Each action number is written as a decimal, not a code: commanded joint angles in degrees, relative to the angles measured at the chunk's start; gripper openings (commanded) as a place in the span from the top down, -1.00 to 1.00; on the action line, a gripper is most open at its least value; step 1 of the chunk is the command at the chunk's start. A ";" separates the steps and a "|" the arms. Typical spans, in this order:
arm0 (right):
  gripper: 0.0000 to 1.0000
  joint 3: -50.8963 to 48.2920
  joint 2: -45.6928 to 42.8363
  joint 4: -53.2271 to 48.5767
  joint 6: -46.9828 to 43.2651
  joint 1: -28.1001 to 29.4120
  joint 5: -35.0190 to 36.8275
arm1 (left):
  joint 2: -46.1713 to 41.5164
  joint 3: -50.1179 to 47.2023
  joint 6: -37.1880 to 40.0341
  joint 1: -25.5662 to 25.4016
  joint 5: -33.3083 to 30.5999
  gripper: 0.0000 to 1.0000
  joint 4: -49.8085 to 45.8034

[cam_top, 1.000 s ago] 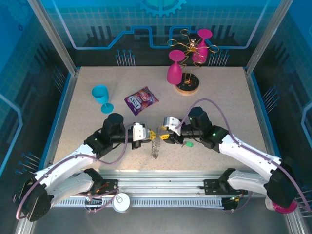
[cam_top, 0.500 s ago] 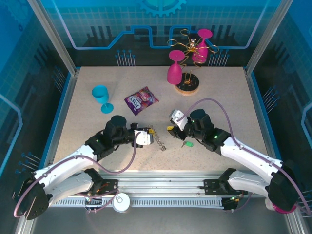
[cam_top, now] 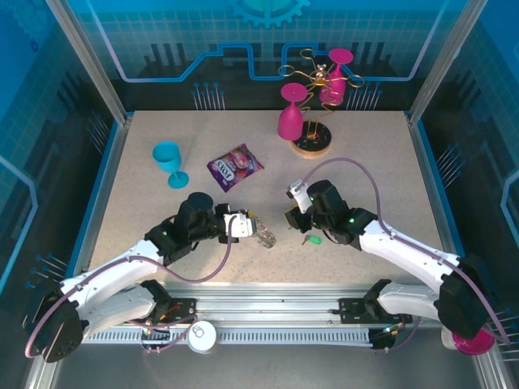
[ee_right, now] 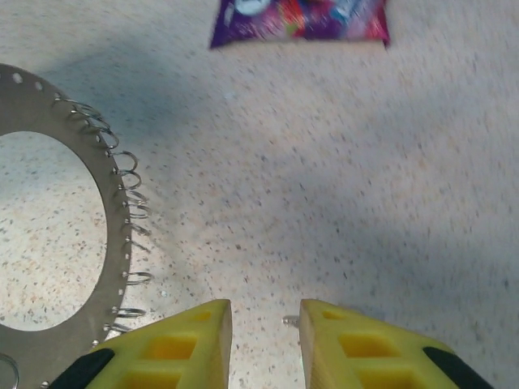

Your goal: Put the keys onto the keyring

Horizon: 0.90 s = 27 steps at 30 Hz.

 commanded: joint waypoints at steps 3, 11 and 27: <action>0.45 6.60 6.02 -17.04 13.00 -0.90 3.88 | -1.56 2.39 -15.85 -0.37 -6.53 1.00 -2.09; 0.43 11.01 14.86 -26.49 25.18 -1.94 5.61 | -3.83 1.45 -22.42 -0.35 -8.21 1.00 -3.33; 0.30 10.35 21.29 -26.48 48.94 -0.06 7.67 | -5.51 -2.87 -18.74 -0.56 -5.52 1.00 0.10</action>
